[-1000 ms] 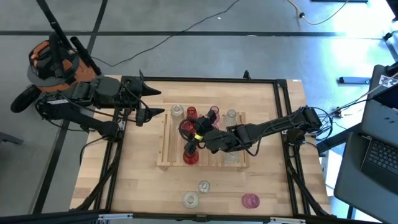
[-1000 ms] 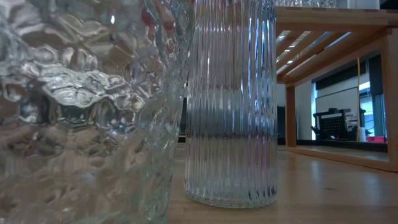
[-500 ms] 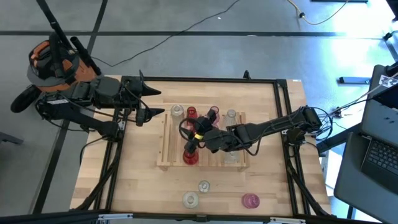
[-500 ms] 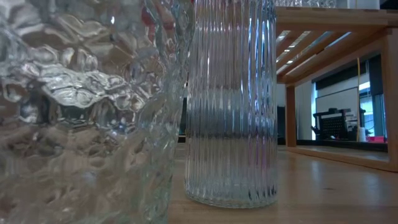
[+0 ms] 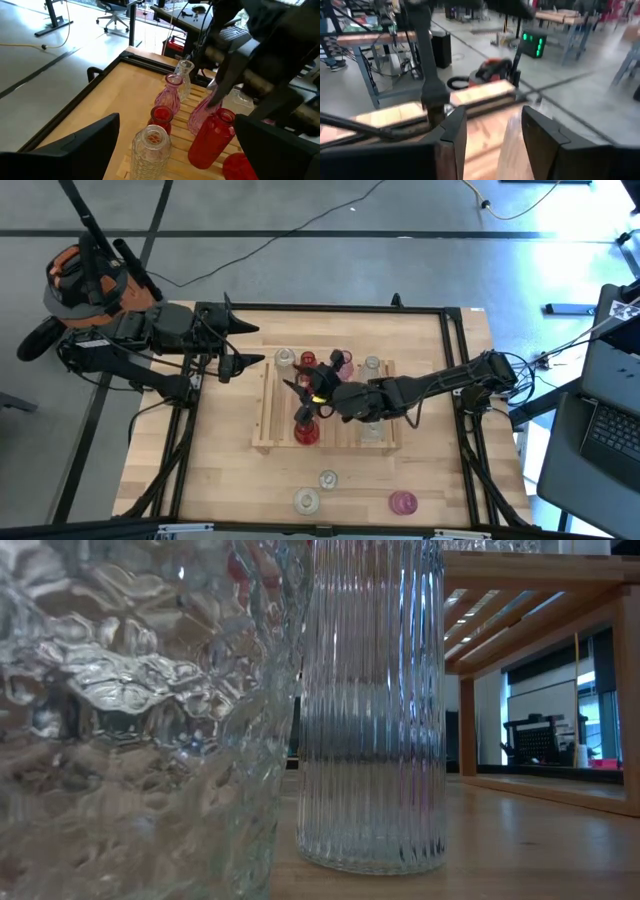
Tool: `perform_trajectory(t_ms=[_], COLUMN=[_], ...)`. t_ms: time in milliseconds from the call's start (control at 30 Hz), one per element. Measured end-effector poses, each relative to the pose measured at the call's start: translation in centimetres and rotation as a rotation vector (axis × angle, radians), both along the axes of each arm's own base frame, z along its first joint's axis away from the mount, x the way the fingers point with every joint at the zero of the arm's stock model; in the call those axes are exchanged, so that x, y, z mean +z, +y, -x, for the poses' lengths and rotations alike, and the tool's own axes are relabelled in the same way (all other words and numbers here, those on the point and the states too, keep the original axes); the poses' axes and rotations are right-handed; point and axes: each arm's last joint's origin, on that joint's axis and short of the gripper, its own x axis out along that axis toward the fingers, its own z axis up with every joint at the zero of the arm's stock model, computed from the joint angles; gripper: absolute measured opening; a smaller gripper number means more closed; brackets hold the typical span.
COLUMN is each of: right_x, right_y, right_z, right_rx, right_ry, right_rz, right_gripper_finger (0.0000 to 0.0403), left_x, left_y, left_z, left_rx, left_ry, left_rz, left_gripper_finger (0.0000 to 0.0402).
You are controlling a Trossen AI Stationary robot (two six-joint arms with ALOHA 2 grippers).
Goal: Sort vases onto shelf
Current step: Put the red vase on the shelf aligned with the other red vase, then put the violet vase on the shelf aligned with the other violet vase
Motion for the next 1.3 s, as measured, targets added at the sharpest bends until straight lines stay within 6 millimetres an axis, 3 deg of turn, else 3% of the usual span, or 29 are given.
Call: perform_trajectory(t_ms=[333,600,900,1300], right_x=[9.9,13.7,13.2,10.8], right_y=[-0.3,-0.5,-0.4,-0.3], right_z=[1.9,3.4,3.1,2.9], right_rx=[0.095,0.183,0.215,0.252], right_ry=[-0.088,-0.206,-0.191,0.027], right_rz=[0.287,0.295,0.301,0.339], right_gripper_finger=[0.0138,0.0138,0.0138,0.0138], left_x=[0.0,0.0,0.0,0.0], left_y=[0.1,0.1,0.1,0.1], left_z=[0.0,0.0,0.0,0.0], left_rx=[0.039,0.023,0.022,0.021], left_ry=[0.002,0.002,-0.002,-0.003], left_rz=[-0.015,-0.009,-0.009,-0.008], left_gripper_finger=[0.0386,0.0386,0.0386,0.0386])
